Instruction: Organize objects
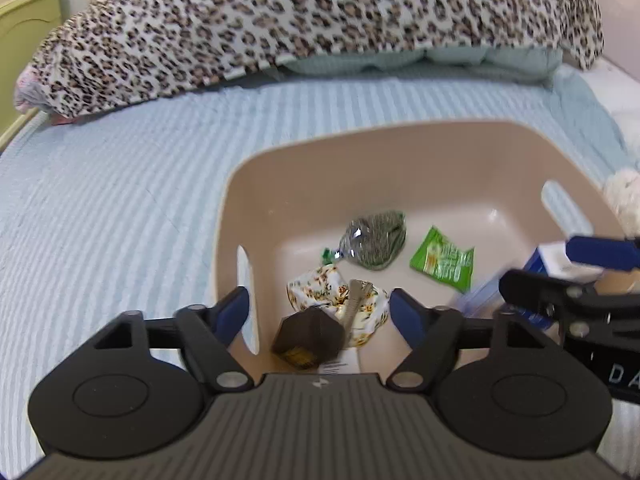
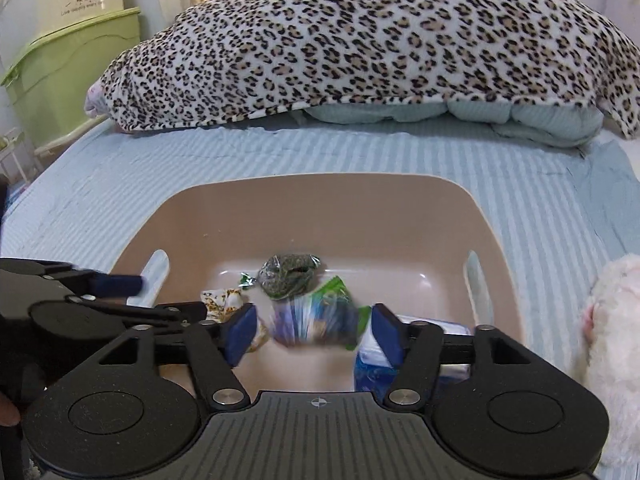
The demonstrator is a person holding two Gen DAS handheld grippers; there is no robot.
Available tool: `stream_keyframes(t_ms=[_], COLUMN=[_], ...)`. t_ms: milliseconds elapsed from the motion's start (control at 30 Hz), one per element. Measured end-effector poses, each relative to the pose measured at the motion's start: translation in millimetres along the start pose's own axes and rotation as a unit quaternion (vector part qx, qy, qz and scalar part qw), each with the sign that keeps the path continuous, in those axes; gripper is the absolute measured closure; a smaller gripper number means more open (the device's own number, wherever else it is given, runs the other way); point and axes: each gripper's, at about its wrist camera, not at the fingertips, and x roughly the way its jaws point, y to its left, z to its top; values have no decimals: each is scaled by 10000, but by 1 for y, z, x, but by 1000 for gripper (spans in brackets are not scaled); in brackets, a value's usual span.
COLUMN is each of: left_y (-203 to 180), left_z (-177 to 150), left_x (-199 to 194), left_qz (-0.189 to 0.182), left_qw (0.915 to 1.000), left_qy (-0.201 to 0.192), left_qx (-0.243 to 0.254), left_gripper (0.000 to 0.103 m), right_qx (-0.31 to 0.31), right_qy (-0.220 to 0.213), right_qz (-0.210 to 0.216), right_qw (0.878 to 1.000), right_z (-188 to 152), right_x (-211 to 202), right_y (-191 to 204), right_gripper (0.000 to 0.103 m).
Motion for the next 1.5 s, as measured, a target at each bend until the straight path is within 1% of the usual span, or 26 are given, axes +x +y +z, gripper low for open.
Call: stream_keyframes(t_ms=[67,133,267,367,433,600,767,833,933,1133,1267,1500], left_y=[-1,-2,-4,-7,-8,-8,-8,-7,-4,-4,0,2], left_z=[1,2,-2,-8,-13,-32,-55,-63,-76,-104,-121,-146], left_x=[-9,-19,-41,-62,-74,-102,-122,-129,-139,-158,-165,-185], left_qz=[24,17,1,33,54,-14,12,-56,-178,172,79,-107], left_qw=[10000,10000,10000,9996,9995,9994,9996,9998,9998,9997,10000,9998], left_qy=[-32,-3,-48,-228,-272,-312,-231,-159,-97,-185,-8,180], left_qx=[28,35,83,145,157,129,138,112,10,76,41,-41], left_gripper=[18,17,17,17,17,17,17,17,17,17,17,17], right_qx=[37,48,90,108,60,35,132,185,149,246,417,485], right_qy=[-34,-81,-151,-146,-133,-148,-112,-47,-10,27,2,34], right_qz=[-18,-51,-86,-124,-197,-225,-169,-154,-266,-194,-102,-64], right_qw=[10000,9999,9998,9998,9997,9996,9997,9997,9995,9995,9991,9988], right_z=[1,1,0,-5,-11,-29,-49,-58,-73,-98,-109,-127], right_x=[-9,-23,-48,-67,-79,-110,-136,-144,-157,-180,-193,-213], right_y=[-3,-5,-9,-10,-8,-3,0,0,4,8,7,9], right_gripper=[27,25,22,21,18,18,18,17,17,17,17,17])
